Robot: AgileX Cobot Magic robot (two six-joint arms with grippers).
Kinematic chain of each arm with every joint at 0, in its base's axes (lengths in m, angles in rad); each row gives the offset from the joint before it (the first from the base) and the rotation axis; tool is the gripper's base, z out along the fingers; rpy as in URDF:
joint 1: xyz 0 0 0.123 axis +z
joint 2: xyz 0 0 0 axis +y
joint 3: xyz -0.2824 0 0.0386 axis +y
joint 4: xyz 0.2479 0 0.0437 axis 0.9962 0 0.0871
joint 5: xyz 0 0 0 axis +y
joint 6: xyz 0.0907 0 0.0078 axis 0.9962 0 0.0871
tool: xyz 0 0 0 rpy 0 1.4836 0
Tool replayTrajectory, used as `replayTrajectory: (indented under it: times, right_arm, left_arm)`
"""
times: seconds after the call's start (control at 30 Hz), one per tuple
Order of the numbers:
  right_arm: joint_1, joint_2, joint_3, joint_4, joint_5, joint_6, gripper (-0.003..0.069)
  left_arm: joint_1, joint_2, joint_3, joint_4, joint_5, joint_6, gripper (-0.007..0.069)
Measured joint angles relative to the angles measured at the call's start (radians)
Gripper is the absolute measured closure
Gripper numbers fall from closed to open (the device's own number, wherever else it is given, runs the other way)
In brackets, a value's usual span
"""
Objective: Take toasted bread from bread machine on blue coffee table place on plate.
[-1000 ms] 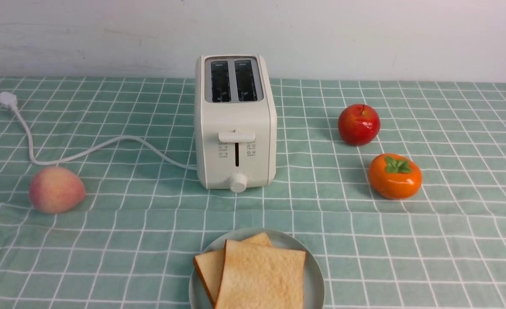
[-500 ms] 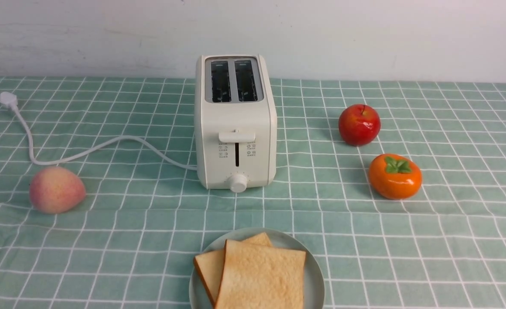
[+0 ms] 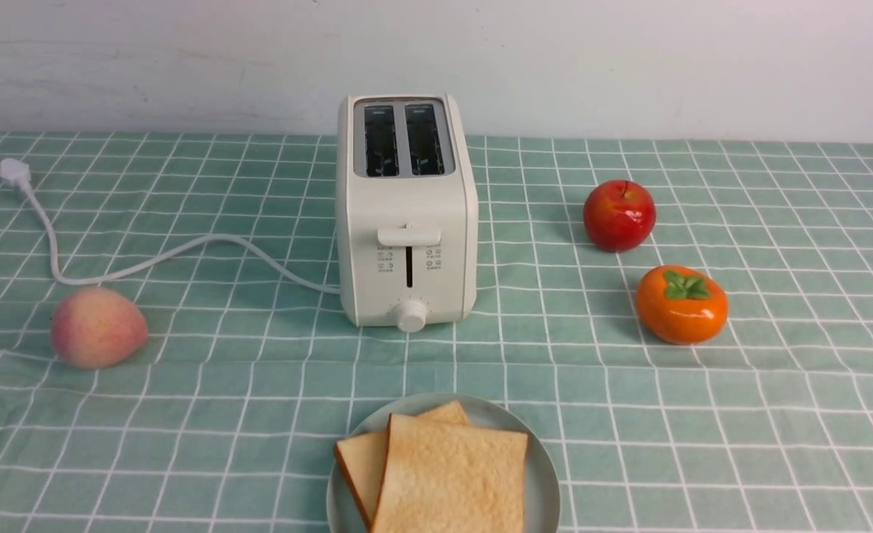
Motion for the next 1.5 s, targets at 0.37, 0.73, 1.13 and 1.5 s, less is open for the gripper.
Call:
replayTrajectory:
  times: [0.37,0.73,1.13,1.5]
  right_arm:
    - [-0.357,0.001,0.198,0.0,0.166,0.0,0.0548]
    - [-0.365,0.001,0.197,0.0,0.166,0.0,0.0535]
    - [-0.366,0.001,0.197,0.0,0.166,0.0,0.0523]
    - [-0.366,0.001,0.197,0.0,0.166,0.0,0.0507]
  left_arm:
    - [0.0,0.0,0.001,0.0,0.0,0.0,0.057]
    - [0.0,0.0,0.001,0.0,0.0,0.0,0.0565]
    - [0.0,0.0,0.001,0.0,0.0,0.0,0.0552]
    - [0.0,0.0,0.001,0.0,0.0,0.0,0.0551]
